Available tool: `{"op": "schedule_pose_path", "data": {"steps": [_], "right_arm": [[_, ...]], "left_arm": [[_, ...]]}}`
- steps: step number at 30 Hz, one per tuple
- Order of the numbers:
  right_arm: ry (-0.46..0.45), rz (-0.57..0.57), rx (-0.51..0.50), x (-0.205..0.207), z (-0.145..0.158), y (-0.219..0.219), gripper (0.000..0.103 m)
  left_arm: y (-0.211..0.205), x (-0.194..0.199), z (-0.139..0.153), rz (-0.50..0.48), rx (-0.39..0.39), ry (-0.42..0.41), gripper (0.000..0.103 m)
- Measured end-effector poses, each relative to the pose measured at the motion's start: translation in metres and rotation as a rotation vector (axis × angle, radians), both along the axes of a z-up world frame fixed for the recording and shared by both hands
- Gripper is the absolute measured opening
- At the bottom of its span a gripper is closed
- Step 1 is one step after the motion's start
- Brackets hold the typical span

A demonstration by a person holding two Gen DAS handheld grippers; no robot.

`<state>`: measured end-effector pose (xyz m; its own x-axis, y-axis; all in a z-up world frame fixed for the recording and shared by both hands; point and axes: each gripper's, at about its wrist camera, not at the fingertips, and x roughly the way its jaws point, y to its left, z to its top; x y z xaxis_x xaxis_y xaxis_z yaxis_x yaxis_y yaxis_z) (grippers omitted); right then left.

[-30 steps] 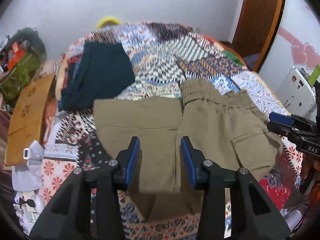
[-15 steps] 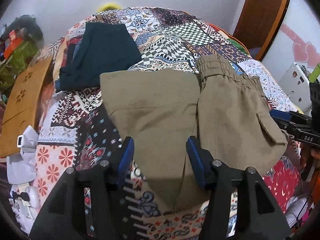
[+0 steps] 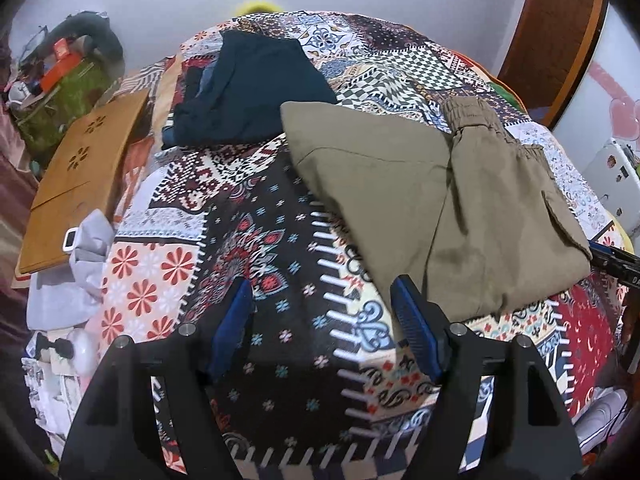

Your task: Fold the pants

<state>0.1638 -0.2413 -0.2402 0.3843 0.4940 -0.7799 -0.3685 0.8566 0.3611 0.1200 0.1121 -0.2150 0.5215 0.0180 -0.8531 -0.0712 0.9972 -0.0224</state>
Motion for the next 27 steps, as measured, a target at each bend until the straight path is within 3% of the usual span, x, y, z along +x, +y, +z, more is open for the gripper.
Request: {"op": "schedule_pose_path", "data": {"steps": [7, 12, 18, 27], "right_arm": [[-0.005, -0.02, -0.013, -0.008, 0.009, -0.005, 0.059], [-0.056, -0.007, -0.027, -0.002, 0.028, -0.001, 0.06], [-0.114, -0.007, -0.018, 0.019, 0.042, 0.01, 0.069], [0.006, 0.017, -0.03, 0.059, 0.007, 0.026, 0.069]], "left_arm": [[0.004, -0.004, 0.005, 0.027, 0.021, -0.01, 0.073], [0.01, 0.005, 0.018, 0.041, -0.024, -0.037, 0.073], [0.007, 0.036, 0.026, 0.013, -0.077, -0.038, 0.073], [0.006, 0.073, -0.008, 0.005, -0.122, 0.043, 0.07]]}}
